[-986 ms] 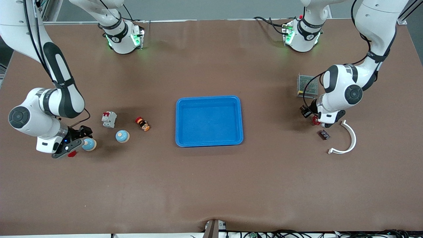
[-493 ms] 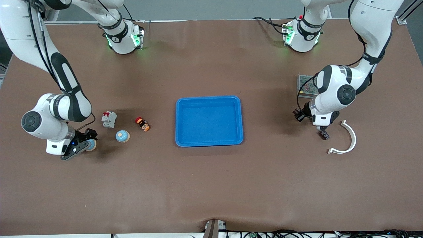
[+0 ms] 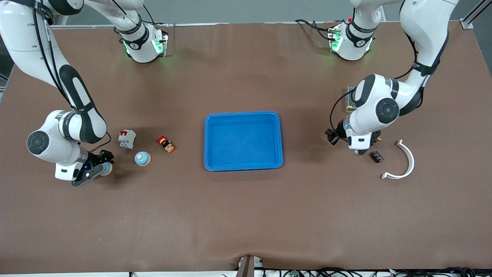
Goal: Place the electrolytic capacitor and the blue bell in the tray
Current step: 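Grasp the capacitor with the left gripper while the right gripper grasps the bell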
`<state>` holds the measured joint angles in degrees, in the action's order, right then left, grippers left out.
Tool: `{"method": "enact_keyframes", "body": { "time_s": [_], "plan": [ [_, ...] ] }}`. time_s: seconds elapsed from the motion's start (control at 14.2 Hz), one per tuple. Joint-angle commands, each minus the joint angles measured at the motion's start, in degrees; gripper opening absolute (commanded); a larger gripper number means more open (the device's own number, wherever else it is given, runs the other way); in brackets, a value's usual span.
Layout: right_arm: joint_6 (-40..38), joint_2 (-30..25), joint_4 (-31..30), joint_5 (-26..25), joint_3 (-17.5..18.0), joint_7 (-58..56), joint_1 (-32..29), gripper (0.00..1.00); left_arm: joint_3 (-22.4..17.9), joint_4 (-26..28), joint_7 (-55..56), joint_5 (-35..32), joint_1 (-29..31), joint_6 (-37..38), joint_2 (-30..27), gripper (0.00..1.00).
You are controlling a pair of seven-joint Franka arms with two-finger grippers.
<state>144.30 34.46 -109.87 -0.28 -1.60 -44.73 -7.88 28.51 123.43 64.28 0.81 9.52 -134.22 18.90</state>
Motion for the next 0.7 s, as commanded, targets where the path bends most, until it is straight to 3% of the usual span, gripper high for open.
{"method": "enact_keyframes", "body": {
  "time_s": [0.0,0.35,0.63],
  "plan": [
    [-0.07,0.61,1.06,1.07,0.90,-1.68,-1.08,0.78,0.32,-3.19,4.87,0.77,-3.44,2.64,0.34,0.00],
    [-0.34,0.52,1.06,1.07,1.07,-1.50,-1.00,0.44,0.32,-7.57,15.32,0.77,-10.82,2.56,3.23,0.00],
    [-2.17,-0.44,1.41,1.25,1.16,-0.71,-0.29,0.41,0.32,-12.50,23.07,0.68,-15.49,2.47,7.10,0.00]
  ]
}}
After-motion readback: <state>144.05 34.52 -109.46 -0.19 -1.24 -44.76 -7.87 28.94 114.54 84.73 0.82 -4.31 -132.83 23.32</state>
